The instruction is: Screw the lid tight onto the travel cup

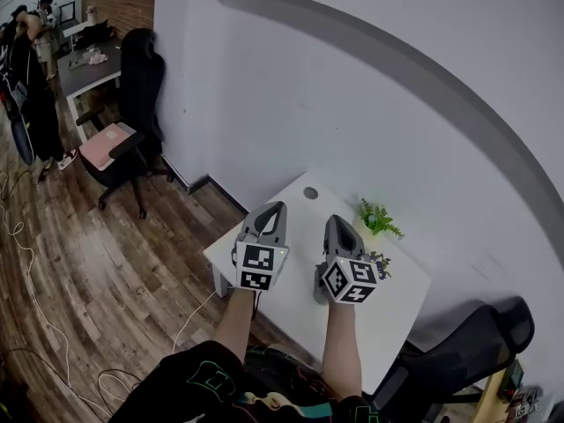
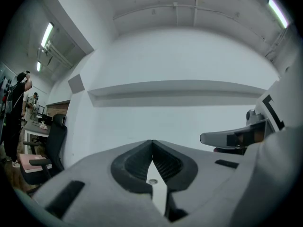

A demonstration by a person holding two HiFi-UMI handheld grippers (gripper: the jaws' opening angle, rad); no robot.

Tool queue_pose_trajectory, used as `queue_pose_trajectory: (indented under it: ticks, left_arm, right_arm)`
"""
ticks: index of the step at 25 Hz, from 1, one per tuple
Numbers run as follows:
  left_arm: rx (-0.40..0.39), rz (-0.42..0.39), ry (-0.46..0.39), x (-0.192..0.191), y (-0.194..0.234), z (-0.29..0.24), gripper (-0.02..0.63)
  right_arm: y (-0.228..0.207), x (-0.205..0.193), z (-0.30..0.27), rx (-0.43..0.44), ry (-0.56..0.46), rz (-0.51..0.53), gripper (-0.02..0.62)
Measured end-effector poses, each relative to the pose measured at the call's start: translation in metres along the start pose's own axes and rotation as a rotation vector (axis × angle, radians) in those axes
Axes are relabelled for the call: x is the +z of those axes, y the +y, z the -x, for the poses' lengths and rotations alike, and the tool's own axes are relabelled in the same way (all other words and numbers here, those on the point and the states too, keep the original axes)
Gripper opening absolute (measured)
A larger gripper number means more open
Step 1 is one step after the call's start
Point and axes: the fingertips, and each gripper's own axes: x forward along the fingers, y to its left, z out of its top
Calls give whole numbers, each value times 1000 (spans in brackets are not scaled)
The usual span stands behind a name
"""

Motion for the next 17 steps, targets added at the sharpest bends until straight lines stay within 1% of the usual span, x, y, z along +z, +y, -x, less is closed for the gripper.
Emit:
queue_pose_trajectory:
  ticks: [8, 17]
  left_arm:
    - [-26, 1, -4, -3, -2, 4, 0]
    - [-46, -16, -8, -3, 3, 2, 0]
  right_arm:
    - [6, -2, 2, -27, 8, 42, 3]
    - [9, -5, -6, -31, 13, 70, 3]
